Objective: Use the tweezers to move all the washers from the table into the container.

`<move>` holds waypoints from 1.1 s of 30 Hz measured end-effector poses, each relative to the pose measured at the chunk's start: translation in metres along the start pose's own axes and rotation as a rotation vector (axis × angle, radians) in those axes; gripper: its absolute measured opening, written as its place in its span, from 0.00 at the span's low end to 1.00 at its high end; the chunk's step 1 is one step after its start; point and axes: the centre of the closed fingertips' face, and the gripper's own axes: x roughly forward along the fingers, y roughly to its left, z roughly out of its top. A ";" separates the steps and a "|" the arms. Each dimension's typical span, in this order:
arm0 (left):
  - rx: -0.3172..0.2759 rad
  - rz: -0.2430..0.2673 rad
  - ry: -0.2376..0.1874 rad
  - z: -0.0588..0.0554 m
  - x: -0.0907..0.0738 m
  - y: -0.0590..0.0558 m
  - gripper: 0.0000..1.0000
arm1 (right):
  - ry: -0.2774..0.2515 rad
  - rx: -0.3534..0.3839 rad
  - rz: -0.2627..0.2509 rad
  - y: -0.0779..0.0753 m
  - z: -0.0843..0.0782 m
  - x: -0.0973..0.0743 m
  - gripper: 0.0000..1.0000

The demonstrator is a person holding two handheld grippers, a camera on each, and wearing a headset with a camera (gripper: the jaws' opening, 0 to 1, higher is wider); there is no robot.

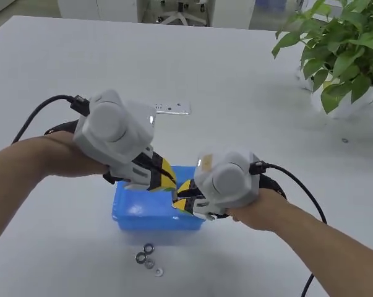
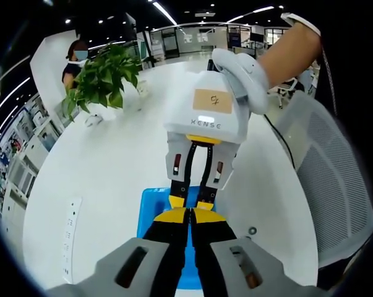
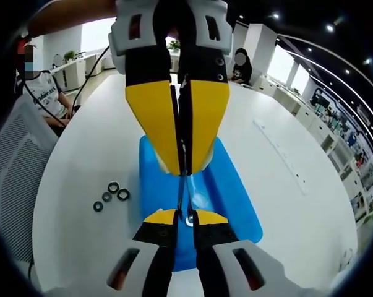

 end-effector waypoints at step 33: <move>0.017 0.040 0.004 0.028 -0.045 -0.034 0.05 | -0.047 -0.090 -0.027 0.029 0.042 -0.034 0.11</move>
